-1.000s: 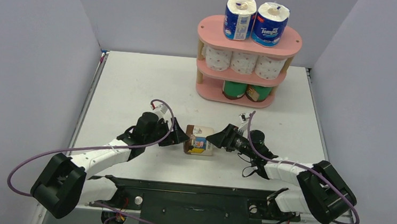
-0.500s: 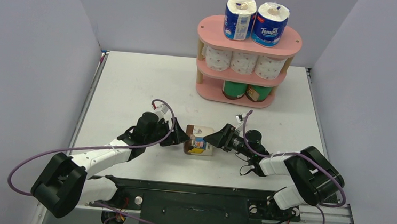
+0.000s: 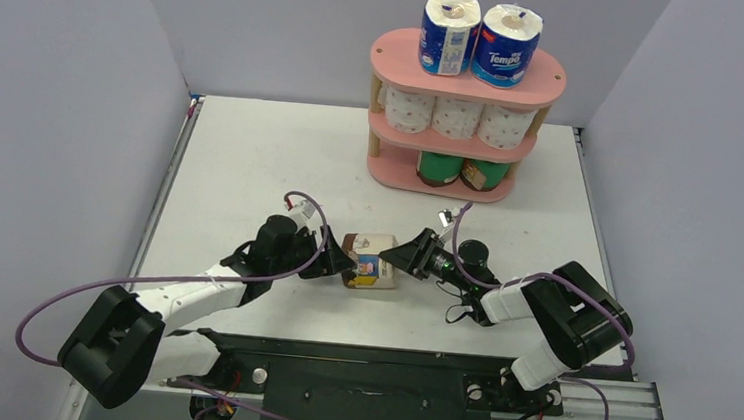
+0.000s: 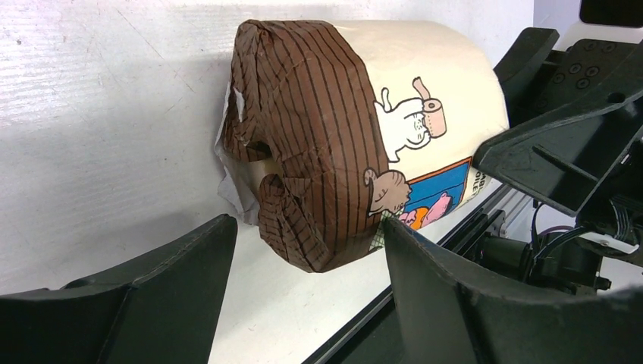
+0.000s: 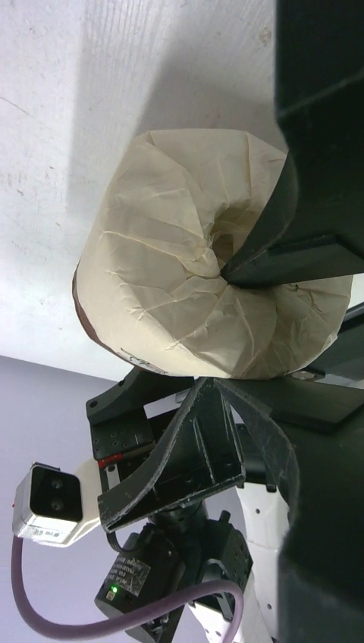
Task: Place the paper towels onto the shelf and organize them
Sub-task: Adjust the paper towel at the center of the board, then pick up the paper towel from the center of the board, then place the paper towel on the shelf.
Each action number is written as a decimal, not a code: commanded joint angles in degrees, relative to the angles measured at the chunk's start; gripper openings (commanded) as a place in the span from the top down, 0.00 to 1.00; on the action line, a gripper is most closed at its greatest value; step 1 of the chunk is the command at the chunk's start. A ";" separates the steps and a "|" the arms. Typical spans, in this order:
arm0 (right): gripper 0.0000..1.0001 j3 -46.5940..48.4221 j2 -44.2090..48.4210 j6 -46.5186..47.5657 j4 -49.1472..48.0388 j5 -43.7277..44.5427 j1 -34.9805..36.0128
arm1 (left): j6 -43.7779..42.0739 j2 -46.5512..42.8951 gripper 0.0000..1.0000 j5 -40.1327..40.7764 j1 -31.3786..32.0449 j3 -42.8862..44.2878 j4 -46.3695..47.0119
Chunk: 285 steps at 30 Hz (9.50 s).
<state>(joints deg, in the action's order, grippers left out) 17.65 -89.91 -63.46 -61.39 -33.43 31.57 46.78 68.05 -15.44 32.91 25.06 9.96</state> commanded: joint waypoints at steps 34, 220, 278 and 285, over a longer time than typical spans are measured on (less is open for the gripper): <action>0.79 19.95 29.60 33.77 65.55 17.82 4.54 | 0.65 -12.76 0.32 1.07 -0.22 -2.85 3.79; 0.67 55.88 -9.48 2.53 61.87 51.73 -0.43 | 1.40 -14.73 0.12 0.16 -12.60 -9.94 -2.24; 0.64 59.92 -17.76 -5.38 57.95 58.33 0.01 | 1.59 -16.07 0.12 0.30 -12.61 -8.98 -3.67; 0.59 59.26 -18.29 -5.55 57.77 56.82 -0.82 | 1.81 -15.14 0.12 0.30 -12.60 -9.04 -2.88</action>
<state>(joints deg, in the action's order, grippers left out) 75.00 -107.94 -68.25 0.03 23.09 31.42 49.04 52.77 -15.42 20.51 14.50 5.78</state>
